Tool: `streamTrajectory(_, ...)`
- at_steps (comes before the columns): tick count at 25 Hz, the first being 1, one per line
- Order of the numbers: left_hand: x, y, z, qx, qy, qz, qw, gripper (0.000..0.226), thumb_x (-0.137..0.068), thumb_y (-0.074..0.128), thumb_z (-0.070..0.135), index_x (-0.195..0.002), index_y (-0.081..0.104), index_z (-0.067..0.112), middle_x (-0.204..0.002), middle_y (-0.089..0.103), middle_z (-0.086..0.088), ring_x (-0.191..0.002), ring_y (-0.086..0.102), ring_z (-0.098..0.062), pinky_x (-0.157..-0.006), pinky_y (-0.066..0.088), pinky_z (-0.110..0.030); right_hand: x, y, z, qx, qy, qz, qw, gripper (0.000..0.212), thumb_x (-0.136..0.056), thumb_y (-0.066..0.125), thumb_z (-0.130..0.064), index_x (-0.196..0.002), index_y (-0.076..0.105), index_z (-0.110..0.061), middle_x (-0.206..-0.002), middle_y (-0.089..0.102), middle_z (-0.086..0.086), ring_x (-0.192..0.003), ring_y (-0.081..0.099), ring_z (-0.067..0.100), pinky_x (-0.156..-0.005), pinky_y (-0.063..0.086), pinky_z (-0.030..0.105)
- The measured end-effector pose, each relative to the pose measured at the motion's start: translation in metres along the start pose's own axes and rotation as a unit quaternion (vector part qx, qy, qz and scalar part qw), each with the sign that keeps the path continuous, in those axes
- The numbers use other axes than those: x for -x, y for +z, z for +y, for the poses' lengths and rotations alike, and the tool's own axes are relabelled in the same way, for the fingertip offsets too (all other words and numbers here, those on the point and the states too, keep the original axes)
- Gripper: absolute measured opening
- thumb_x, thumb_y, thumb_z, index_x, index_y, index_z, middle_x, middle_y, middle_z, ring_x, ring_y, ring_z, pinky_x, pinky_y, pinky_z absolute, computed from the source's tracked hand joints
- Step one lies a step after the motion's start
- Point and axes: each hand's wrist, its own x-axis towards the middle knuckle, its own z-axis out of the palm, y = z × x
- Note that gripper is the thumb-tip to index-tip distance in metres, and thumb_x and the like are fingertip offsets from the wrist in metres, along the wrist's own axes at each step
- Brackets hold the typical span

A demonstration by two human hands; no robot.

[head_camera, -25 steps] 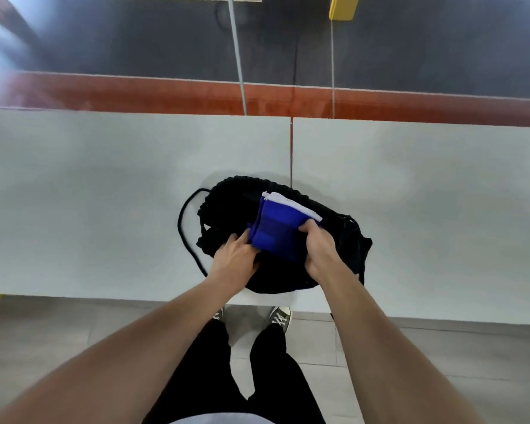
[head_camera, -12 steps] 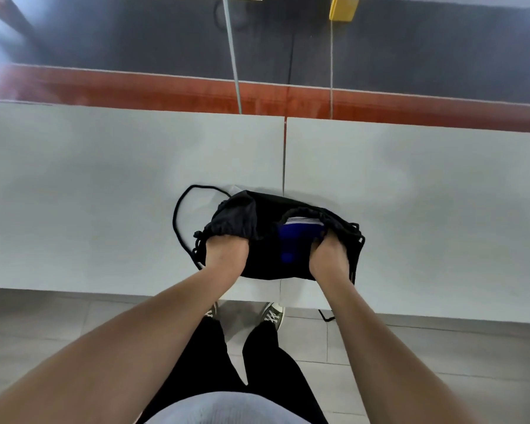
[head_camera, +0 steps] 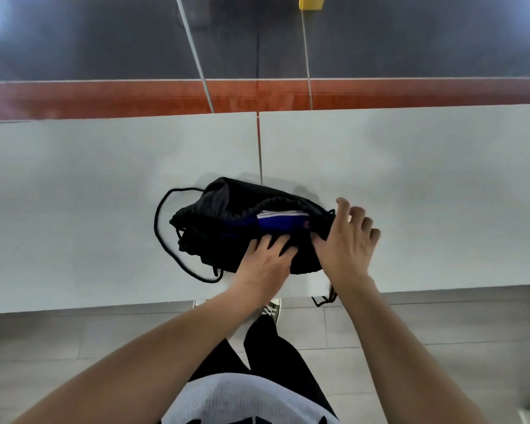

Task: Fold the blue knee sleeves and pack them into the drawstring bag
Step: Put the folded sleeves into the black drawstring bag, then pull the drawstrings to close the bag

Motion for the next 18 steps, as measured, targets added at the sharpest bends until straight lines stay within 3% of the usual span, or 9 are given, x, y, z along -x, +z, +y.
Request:
streamTrajectory(2,-0.011,-0.002,-0.007,-0.009,-0.031,-0.084,0.996,0.045,-0.101,0.044,0.029,-0.146,0.043,0.029,-0.158,0.035,0.002,-0.132,0.039,-0.032,-0.106,0.037,-0.054,0.0,0.003,0.006,-0.048,-0.004,-0.101,0.994,0.043,-0.095,0.057,-0.028,-0.133,0.044,-0.015,-0.116,0.064,0.013,-0.1,0.062,0.039,-0.083,0.047,0.045)
streamTrajectory(4,-0.021,-0.005,-0.012,-0.02,-0.037,-0.125,0.991,0.044,-0.104,0.039,0.033,-0.147,0.04,0.033,-0.163,0.026,0.006,-0.138,0.03,-0.032,-0.104,0.04,-0.053,0.001,-0.004,0.007,-0.135,-0.024,-0.131,0.982,0.032,-0.099,0.047,-0.022,-0.13,0.049,-0.015,-0.1,0.066,0.009,-0.088,0.061,0.037,-0.073,0.047,0.04)
streamTrajectory(7,-0.034,-0.011,-0.019,-0.03,-0.044,-0.215,0.975,0.045,-0.102,0.045,0.027,-0.146,0.04,0.031,-0.164,0.017,0.008,-0.142,0.021,-0.033,-0.096,0.05,-0.049,-0.006,-0.038,0.004,-0.18,-0.019,-0.165,0.969,0.012,-0.097,0.046,-0.018,-0.091,0.056,-0.017,-0.076,0.057,-0.002,-0.075,0.055,0.03,-0.063,0.04,0.033)
streamTrajectory(9,-0.042,-0.013,-0.023,-0.039,-0.041,-0.262,0.963,0.044,-0.1,0.048,0.021,-0.143,0.044,0.024,-0.161,0.019,0.007,-0.145,0.017,-0.032,-0.098,0.051,-0.047,-0.017,-0.057,0.002,-0.22,0.017,-0.177,0.959,0.02,-0.092,0.048,-0.02,-0.073,0.052,-0.015,-0.069,0.058,0.003,-0.067,0.058,0.031,-0.056,0.04,0.031)
streamTrajectory(11,-0.051,-0.02,-0.025,-0.013,-0.044,-0.284,0.958,0.04,-0.101,0.044,0.021,-0.141,0.046,0.021,-0.16,0.022,0.007,-0.147,0.015,-0.031,-0.101,0.047,-0.049,-0.024,-0.066,0.004,-0.247,0.046,-0.157,0.955,0.022,-0.089,0.052,-0.022,-0.07,0.053,-0.01,-0.065,0.057,0.004,-0.06,0.057,0.03,-0.054,0.042,0.03)
streamTrajectory(13,-0.054,-0.031,-0.025,0.036,-0.043,-0.3,0.952,0.041,-0.102,0.04,0.023,-0.143,0.046,0.025,-0.162,0.022,0.009,-0.149,0.016,-0.029,-0.109,0.04,-0.051,-0.022,-0.067,0.006,-0.241,0.053,-0.128,0.961,0.012,-0.088,0.055,-0.023,-0.084,0.058,-0.012,-0.067,0.055,0.001,-0.066,0.057,0.03,-0.057,0.041,0.031)
streamTrajectory(14,-0.049,-0.039,-0.025,0.063,-0.038,-0.27,0.96,0.041,-0.102,0.041,0.023,-0.142,0.047,0.028,-0.16,0.028,0.009,-0.148,0.023,-0.028,-0.11,0.04,-0.049,-0.021,-0.067,0.007,-0.231,0.045,-0.116,0.965,0.016,-0.09,0.055,-0.023,-0.104,0.059,-0.017,-0.072,0.056,-0.001,-0.072,0.059,0.031,-0.062,0.043,0.033)
streamTrajectory(16,-0.025,-0.059,-0.027,0.128,-0.023,-0.08,0.988,0.036,-0.099,0.046,0.02,-0.132,0.057,0.027,-0.142,0.051,0.007,-0.127,0.049,-0.025,-0.099,0.048,-0.044,-0.015,-0.067,0.008,-0.211,-0.01,-0.107,0.972,0.048,-0.094,0.051,-0.021,-0.139,0.041,-0.034,-0.083,0.061,-0.001,-0.079,0.062,0.031,-0.07,0.048,0.038)
streamTrajectory(18,0.018,-0.078,-0.038,0.158,-0.063,0.158,0.973,0.027,-0.093,0.056,0.014,-0.119,0.061,0.019,-0.118,0.059,0.003,-0.104,0.053,-0.022,-0.085,0.051,-0.037,-0.014,-0.063,0.007,-0.198,-0.061,-0.096,0.974,0.041,-0.097,0.048,-0.023,-0.136,0.046,-0.035,-0.092,0.067,0.0,-0.085,0.063,0.032,-0.073,0.05,0.039)
